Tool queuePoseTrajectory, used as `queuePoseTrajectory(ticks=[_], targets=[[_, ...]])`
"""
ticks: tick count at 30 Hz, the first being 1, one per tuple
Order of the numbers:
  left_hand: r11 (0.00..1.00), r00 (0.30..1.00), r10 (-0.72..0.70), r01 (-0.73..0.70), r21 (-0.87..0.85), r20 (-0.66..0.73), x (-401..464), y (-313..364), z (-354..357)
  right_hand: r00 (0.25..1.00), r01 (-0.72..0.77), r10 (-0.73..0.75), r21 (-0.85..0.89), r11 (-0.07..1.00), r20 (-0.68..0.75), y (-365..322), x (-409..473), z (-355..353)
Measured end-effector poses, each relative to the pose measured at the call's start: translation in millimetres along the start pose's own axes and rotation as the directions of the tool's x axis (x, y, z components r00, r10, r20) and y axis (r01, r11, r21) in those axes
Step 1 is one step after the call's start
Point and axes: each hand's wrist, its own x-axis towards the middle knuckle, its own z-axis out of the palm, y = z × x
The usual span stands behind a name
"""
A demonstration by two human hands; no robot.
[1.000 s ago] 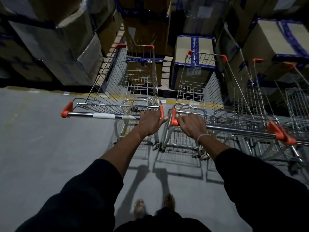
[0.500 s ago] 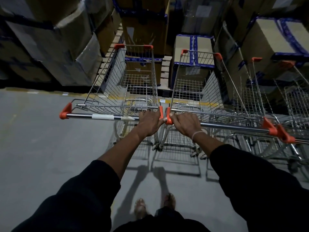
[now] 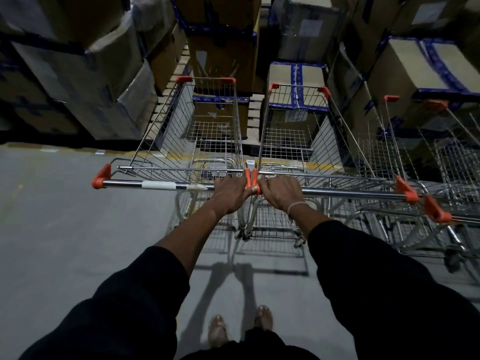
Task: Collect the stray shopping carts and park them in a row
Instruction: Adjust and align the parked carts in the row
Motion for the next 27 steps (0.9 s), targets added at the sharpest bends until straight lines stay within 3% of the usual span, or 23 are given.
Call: queuePoseTrajectory(ticks=[14,20,27], targets=[[0.998,0.997,-0.070,0.070,0.009,0.035,-9.3,11.2,-5.3,0.996,-0.085,0.085,-0.006,0.996,0.035,-3.1,1.9,9.6],[0.992,0.996,-0.038,0.047,0.121,-0.083,-15.1,17.1,0.4,0.990,-0.136,0.137,0.050,0.989,-0.018,6.1,-7.5,6.2],[0.988,0.974,0.031,0.004,0.157,-0.224,-20.1,42.6,11.2,0.991,-0.084,0.092,0.076,0.994,-0.099,37.2,-38.4,-1.0]])
